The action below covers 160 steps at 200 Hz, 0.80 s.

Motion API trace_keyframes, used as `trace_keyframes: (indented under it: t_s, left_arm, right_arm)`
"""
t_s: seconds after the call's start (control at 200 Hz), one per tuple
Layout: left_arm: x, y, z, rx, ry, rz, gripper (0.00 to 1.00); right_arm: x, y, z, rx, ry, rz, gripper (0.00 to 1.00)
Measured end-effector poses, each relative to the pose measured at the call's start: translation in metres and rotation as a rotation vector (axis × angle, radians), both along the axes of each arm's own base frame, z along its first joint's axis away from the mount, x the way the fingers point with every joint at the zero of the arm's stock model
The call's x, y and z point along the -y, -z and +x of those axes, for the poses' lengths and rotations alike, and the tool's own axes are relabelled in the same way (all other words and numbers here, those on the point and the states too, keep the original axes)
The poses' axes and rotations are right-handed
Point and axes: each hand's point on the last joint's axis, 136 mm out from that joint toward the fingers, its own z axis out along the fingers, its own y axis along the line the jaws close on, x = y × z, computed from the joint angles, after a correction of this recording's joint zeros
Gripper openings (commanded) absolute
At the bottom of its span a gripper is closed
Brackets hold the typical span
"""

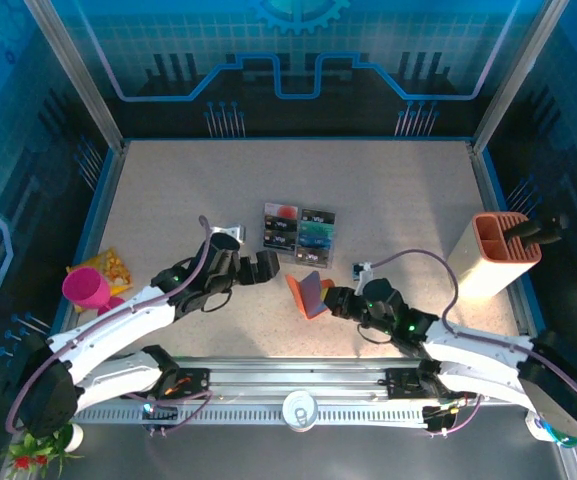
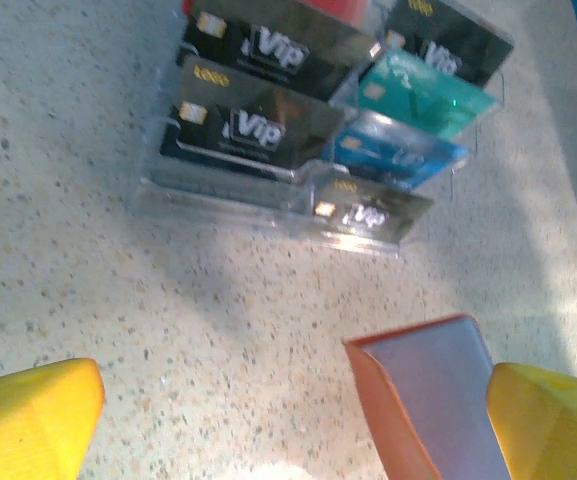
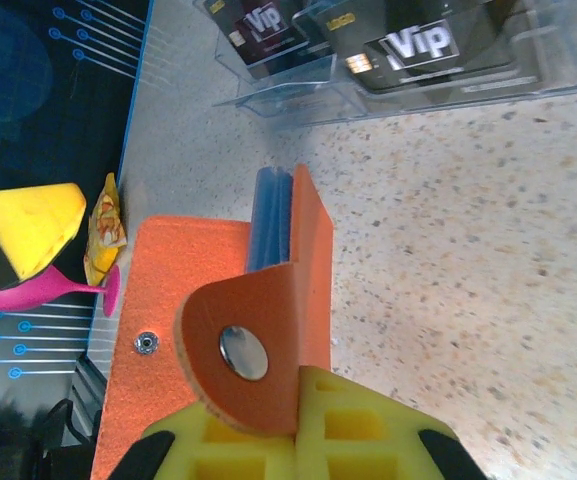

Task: Put the credit cards into the card holder
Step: Move the storage box to the center of the table, then open the card holder at the bottom-center of the table.

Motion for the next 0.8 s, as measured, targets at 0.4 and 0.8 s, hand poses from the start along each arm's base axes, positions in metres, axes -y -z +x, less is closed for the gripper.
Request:
trace_keyframes:
  t_s: [0.4, 0.8]
  left_arm:
    - [0.017, 0.038, -0.025, -0.101, 0.068, 0.179, 0.99]
    - [-0.006, 0.087, -0.025, -0.178, -0.001, 0.349, 0.99]
  right_arm:
    - [-0.033, 0.013, 0.016, 0.044, 0.053, -0.024, 0.0]
    - [-0.033, 0.029, 0.016, 0.04, 0.12, 0.01, 0.0]
